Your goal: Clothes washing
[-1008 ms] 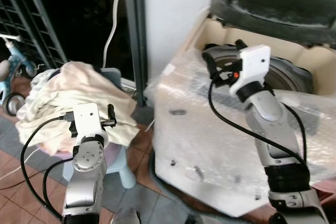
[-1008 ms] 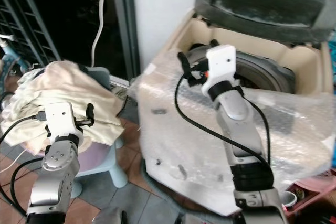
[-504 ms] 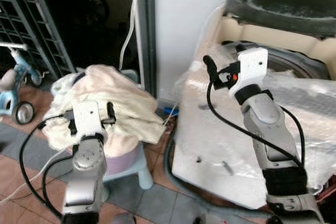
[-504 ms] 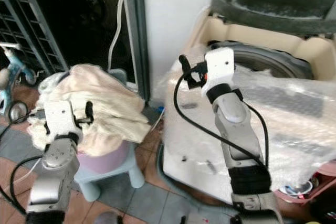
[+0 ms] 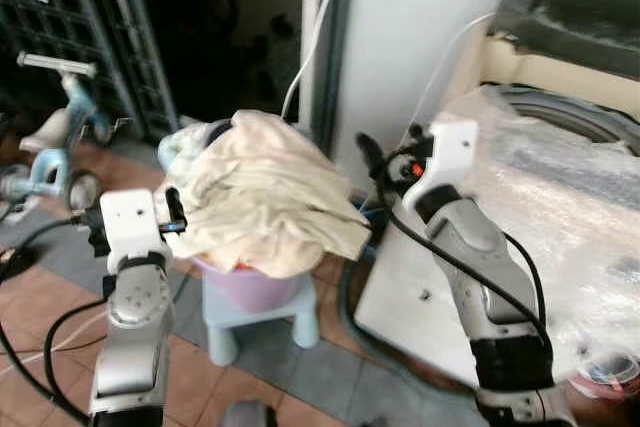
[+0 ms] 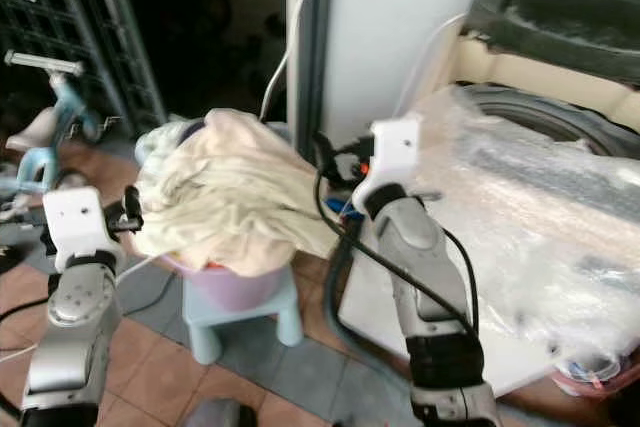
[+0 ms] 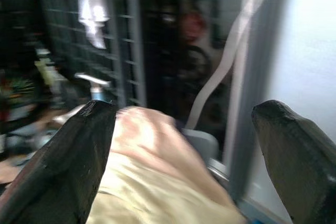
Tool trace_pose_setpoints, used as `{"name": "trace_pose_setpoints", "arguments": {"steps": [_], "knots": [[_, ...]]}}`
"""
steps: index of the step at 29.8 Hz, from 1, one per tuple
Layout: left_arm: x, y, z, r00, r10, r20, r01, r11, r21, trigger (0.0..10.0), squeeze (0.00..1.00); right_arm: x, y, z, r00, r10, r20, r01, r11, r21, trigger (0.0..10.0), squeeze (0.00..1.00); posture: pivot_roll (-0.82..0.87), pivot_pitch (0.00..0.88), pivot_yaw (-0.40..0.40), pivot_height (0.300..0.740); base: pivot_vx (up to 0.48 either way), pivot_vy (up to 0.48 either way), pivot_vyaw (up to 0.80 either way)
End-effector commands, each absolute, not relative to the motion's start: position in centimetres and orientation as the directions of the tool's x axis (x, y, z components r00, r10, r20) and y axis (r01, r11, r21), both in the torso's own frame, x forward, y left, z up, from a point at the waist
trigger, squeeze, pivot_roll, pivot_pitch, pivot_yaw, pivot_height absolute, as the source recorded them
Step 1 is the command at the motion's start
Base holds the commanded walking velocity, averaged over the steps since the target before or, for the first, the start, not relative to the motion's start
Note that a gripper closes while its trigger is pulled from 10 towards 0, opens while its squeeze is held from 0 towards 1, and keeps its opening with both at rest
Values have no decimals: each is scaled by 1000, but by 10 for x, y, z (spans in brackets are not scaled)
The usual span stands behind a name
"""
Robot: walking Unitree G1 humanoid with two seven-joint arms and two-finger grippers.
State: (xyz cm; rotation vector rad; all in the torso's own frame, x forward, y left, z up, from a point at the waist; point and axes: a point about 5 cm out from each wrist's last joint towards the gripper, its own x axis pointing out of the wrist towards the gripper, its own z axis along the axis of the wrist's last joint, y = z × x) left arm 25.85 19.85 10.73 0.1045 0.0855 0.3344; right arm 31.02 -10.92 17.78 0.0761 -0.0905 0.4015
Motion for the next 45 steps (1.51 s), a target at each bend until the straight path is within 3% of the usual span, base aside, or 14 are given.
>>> {"name": "trace_pose_setpoints", "arguments": {"steps": [1,10,17,24,29,34,37,39,45], "knots": [[259,192,105,948,307,-79,-298,949,106,10000,0,311,-115,178,920,378,101,-382,924,27,10000,0,-5,0,-19,740,0,0,700],[259,191,105,945,313,-91,-308,949,72,10000,0,312,-113,173,925,369,86,-375,925,65,10000,0,-3,0,-23,740,0,0,679],[257,191,102,952,291,-94,-285,956,65,10000,0,313,-121,153,952,307,-11,-306,950,69,10000,0,-3,0,-20,740,0,0,0],[257,189,103,962,259,-87,-254,965,58,10000,0,299,-118,138,928,372,-30,-372,928,2,10000,0,-10,0,-12,740,0,0,0],[256,188,103,963,253,-88,-248,967,59,10000,0,299,-126,129,941,335,-57,-330,941,79,10000,0,-7,0,-13,740,273,0,0],[256,188,102,964,249,-90,-245,968,57,10000,0,300,-121,126,938,338,-69,-344,932,-112,10000,0,-5,0,-15,740,293,0,0],[255,188,102,965,248,-89,-244,968,57,10000,0,300,-120,125,942,327,-71,-333,939,-91,10000,0,-3,0,-17,740,318,0,0],[255,188,102,965,248,-89,-244,968,56,10000,0,300,-119,122,951,298,-78,-307,938,-159,10000,0,-2,0,-20,740,345,0,0],[255,187,101,964,249,-92,-245,968,55,10000,0,292,-113,112,894,429,-132,-439,897,-60,10000,0,3,0,-23,740,345,0,0]]}}
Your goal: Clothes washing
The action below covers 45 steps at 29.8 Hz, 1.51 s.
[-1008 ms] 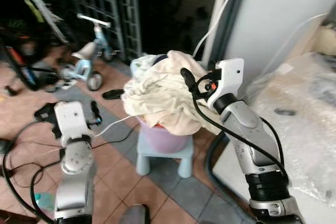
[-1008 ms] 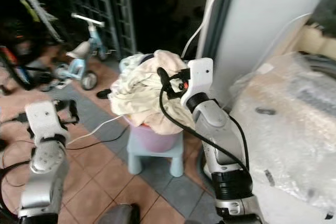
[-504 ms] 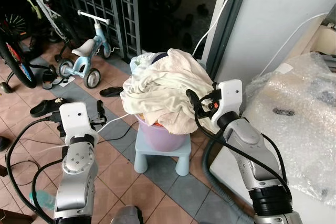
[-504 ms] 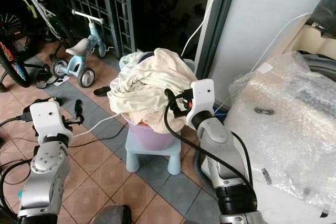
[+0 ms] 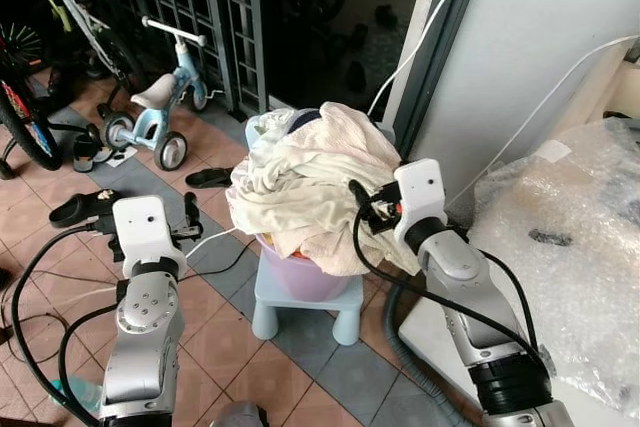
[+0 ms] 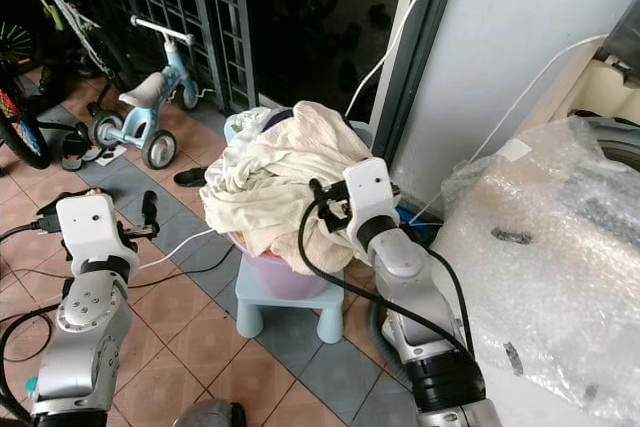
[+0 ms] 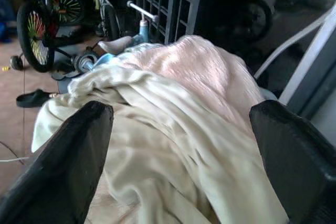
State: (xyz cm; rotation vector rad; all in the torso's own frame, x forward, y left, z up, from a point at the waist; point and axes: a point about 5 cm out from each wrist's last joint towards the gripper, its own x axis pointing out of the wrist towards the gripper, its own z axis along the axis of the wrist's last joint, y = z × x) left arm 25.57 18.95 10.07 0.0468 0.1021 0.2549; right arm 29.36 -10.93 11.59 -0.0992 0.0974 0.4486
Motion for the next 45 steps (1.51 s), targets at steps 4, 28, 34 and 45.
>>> {"name": "trace_pose_setpoints", "arguments": {"steps": [4,28,34,45], "knots": [[255,187,101,964,248,-95,-244,968,55,10000,0,292,-114,103,879,437,-192,-461,881,-104,10000,0,5,0,-25,740,345,0,0],[232,198,101,947,285,-147,-273,957,94,10000,0,299,-99,77,808,476,-347,-560,804,-200,10000,0,85,0,-29,740,285,152,0],[228,198,98,941,284,-182,-264,957,123,10000,0,303,-98,68,818,425,-388,-521,833,-185,10000,0,106,0,-21,740,0,0,0],[224,194,104,963,180,-199,-145,973,179,10000,0,317,-99,51,813,267,-517,-369,923,-105,0,0,153,0,-12,740,0,0,0]]}}
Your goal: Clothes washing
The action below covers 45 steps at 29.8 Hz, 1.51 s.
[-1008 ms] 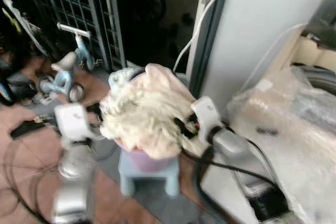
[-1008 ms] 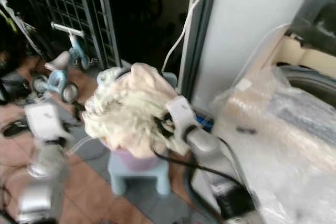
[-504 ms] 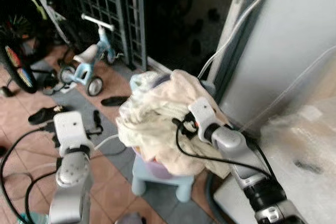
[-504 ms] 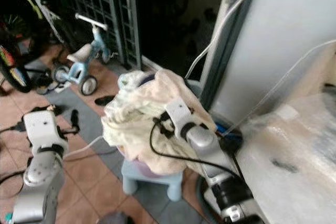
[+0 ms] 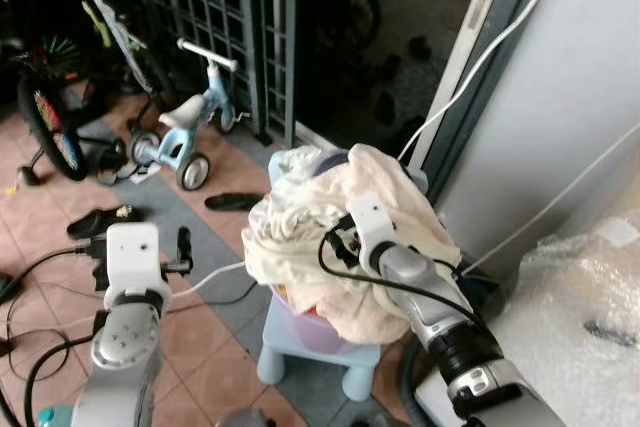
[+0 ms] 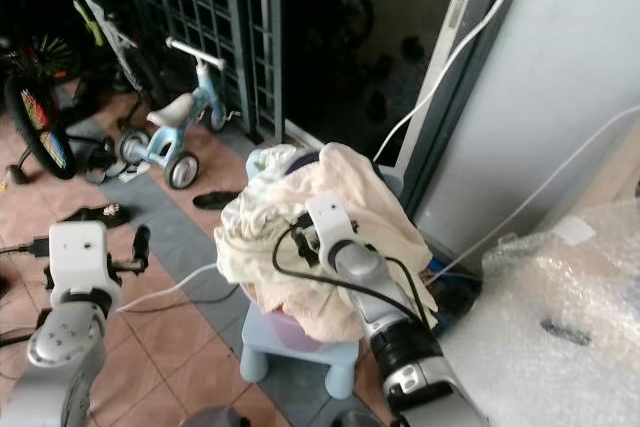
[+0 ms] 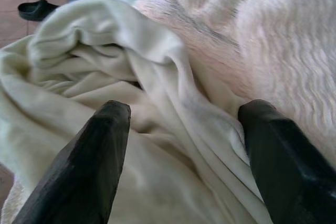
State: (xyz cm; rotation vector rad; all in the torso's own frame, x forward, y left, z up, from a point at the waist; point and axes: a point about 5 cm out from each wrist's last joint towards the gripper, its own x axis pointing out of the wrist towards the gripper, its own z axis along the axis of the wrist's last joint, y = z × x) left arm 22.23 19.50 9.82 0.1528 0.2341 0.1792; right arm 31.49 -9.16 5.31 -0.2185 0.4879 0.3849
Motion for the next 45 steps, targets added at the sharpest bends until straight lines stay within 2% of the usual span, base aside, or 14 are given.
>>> {"name": "trace_pose_setpoints", "arguments": {"steps": [1,9,17,28,33,35,40,42,45], "knots": [[224,197,104,960,190,-204,-154,971,180,10000,0,316,-99,49,805,259,-534,-354,932,-83,0,0,155,0,-14,740,0,0,0],[220,189,102,954,189,-233,-149,973,177,10000,0,313,-98,39,791,225,-569,-336,937,-97,0,0,157,0,-9,740,0,0,0],[221,193,101,949,206,-240,-164,969,183,10000,0,314,-98,39,796,222,-563,-342,932,-116,0,0,157,0,-17,740,0,0,0],[221,194,100,947,212,-242,-171,969,180,10000,0,316,-96,47,842,249,-479,-387,897,-214,0,0,146,0,-27,740,0,0,0],[221,194,97,945,218,-244,-179,969,172,10000,0,317,-101,49,860,236,-452,-349,918,-186,0,0,135,0,-36,740,0,0,0],[221,194,94,943,223,-246,-187,969,164,10000,0,318,-101,53,873,251,-419,-339,929,-150,0,0,115,0,-37,740,0,0,0],[219,200,88,923,286,-257,-255,956,147,10000,0,319,-91,86,908,363,-210,-377,925,-33,0,0,76,0,-36,740,0,0,0],[222,197,85,929,274,-249,-246,960,137,10000,0,318,-97,112,923,377,-76,-376,926,31,0,0,57,0,-47,740,0,0,0],[229,192,85,934,270,-233,-246,961,130,10000,0,315,-107,133,929,369,29,-370,927,60,0,0,40,0,-57,740,0,0,0]]}}
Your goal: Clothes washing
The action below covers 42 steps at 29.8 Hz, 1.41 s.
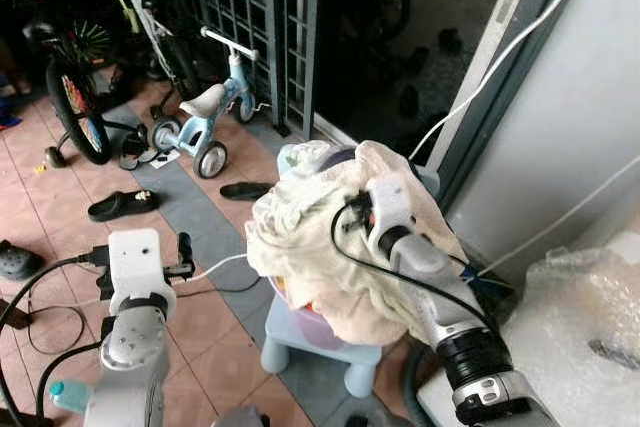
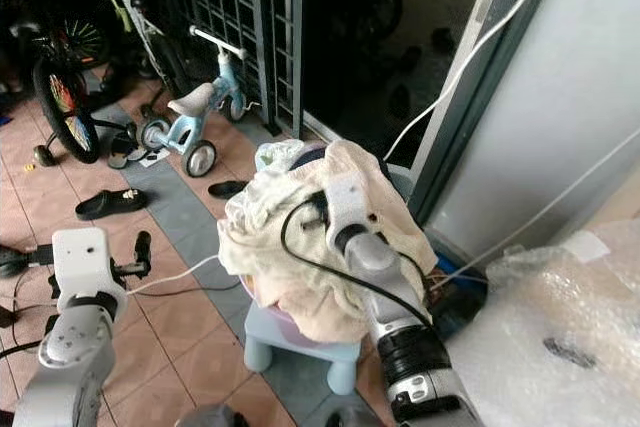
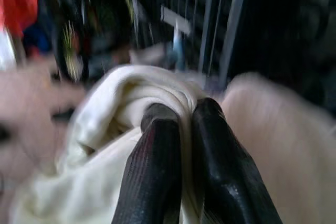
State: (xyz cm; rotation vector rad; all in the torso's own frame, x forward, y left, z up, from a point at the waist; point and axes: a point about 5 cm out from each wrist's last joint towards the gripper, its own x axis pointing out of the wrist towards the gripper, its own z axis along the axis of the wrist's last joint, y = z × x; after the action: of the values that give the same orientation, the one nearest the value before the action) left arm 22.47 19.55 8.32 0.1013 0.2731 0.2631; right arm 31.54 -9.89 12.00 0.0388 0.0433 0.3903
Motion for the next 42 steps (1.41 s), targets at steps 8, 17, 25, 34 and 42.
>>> {"name": "trace_pose_setpoints", "arguments": {"steps": [8,17,25,34,42], "knots": [[252,182,94,962,221,-159,-201,970,134,10000,0,299,-125,183,933,288,218,-311,947,78,0,0,-4,0,-36,740,0,0,0],[264,169,94,968,206,-140,-194,976,98,10000,0,298,-123,187,936,281,211,-298,953,50,10000,0,-39,0,-11,740,0,0,-146],[266,170,90,968,206,-141,-195,977,88,10000,0,300,-125,185,941,276,195,-287,958,27,10000,0,-37,0,-17,740,-30,0,-717],[266,169,89,969,205,-138,-194,977,89,10000,0,301,-123,185,940,283,188,-290,957,10,10000,0,-43,0,-18,740,0,0,-459],[267,167,88,970,198,-139,-187,978,87,10000,0,301,-122,184,937,293,191,-297,955,-9,10000,0,-48,0,-18,740,-250,0,0]]}}
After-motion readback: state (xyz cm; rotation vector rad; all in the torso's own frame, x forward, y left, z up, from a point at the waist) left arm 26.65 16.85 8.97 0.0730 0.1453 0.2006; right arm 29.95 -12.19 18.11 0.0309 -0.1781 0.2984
